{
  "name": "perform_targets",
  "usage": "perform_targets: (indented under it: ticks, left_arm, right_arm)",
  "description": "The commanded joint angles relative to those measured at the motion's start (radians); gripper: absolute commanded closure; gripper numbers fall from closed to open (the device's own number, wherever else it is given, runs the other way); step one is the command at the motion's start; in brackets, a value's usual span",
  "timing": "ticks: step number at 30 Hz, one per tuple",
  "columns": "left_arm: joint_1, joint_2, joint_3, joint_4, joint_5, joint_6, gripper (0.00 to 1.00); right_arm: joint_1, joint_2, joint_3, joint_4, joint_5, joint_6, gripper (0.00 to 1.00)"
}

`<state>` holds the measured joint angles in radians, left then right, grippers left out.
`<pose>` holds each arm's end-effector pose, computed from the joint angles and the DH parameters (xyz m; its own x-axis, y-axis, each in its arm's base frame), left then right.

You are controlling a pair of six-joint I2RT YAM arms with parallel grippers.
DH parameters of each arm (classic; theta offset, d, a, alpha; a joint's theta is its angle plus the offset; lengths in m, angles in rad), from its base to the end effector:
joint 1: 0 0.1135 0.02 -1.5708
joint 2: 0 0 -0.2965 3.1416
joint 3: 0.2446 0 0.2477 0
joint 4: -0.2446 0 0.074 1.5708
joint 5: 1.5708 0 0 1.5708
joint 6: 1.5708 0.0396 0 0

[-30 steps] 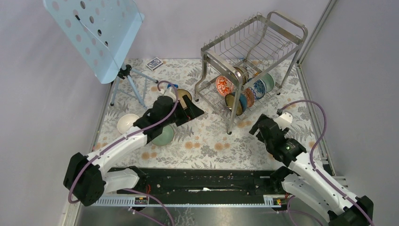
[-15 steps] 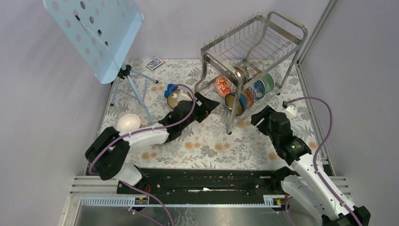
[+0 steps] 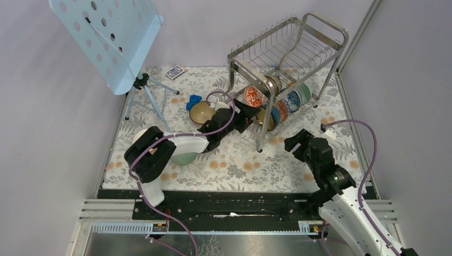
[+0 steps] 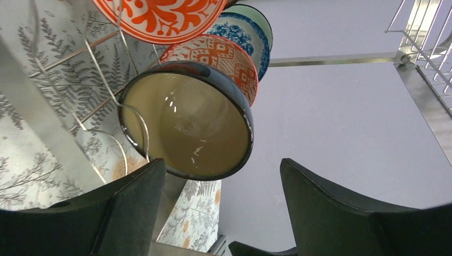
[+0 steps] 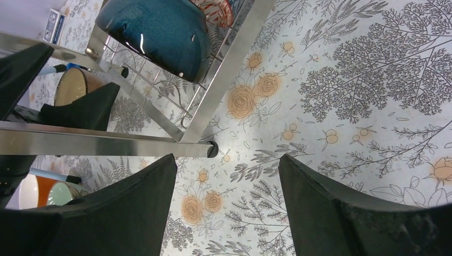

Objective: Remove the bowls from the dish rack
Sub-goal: Pick up the bowl from the dish rack.

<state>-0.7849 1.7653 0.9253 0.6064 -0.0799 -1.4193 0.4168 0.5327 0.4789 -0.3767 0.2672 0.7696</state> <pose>0.2801 -0.2754 0.2392 -0.6669 -0.7267 -0.1651 -0.0638 0.2764 -0.9589 0.1046 0.0349 0.2642 -0.3931 0.5600 -0.7293 0.1427 0.8207 0.5532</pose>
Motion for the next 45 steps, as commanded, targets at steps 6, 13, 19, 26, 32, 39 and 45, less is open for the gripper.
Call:
perform_targets:
  ticks: [6, 13, 19, 26, 32, 39, 45]
  left_arm:
    - [-0.019, 0.094, 0.13, 0.11, 0.003, -0.033, 0.23]
    - [-0.042, 0.178, 0.208, 0.107, 0.002, -0.051, 0.31]
    - [-0.055, 0.234, 0.245, 0.151, -0.01, -0.059, 0.41]
    - [-0.061, 0.271, 0.248, 0.221, -0.019, -0.058, 0.51]
    - [-0.063, 0.292, 0.25, 0.255, -0.016, -0.038, 0.55]
    - [-0.063, 0.311, 0.249, 0.309, 0.003, -0.029, 0.65]
    - [-0.063, 0.319, 0.241, 0.337, 0.015, -0.026, 0.77]
  right_arm:
    - [-0.004, -0.074, -0.03, -0.028, -0.029, -0.043, 0.22]
    - [-0.004, -0.101, -0.029, -0.054, -0.036, -0.056, 0.23]
    - [-0.005, -0.141, -0.036, -0.067, -0.049, -0.059, 0.23]
    - [-0.004, -0.15, -0.048, -0.054, -0.065, -0.068, 0.24]
    - [-0.005, -0.152, -0.057, -0.044, -0.07, -0.073, 0.24]
    - [-0.004, -0.159, -0.064, -0.038, -0.077, -0.076, 0.25]
    - [-0.005, -0.148, -0.07, -0.033, -0.083, -0.079, 0.25]
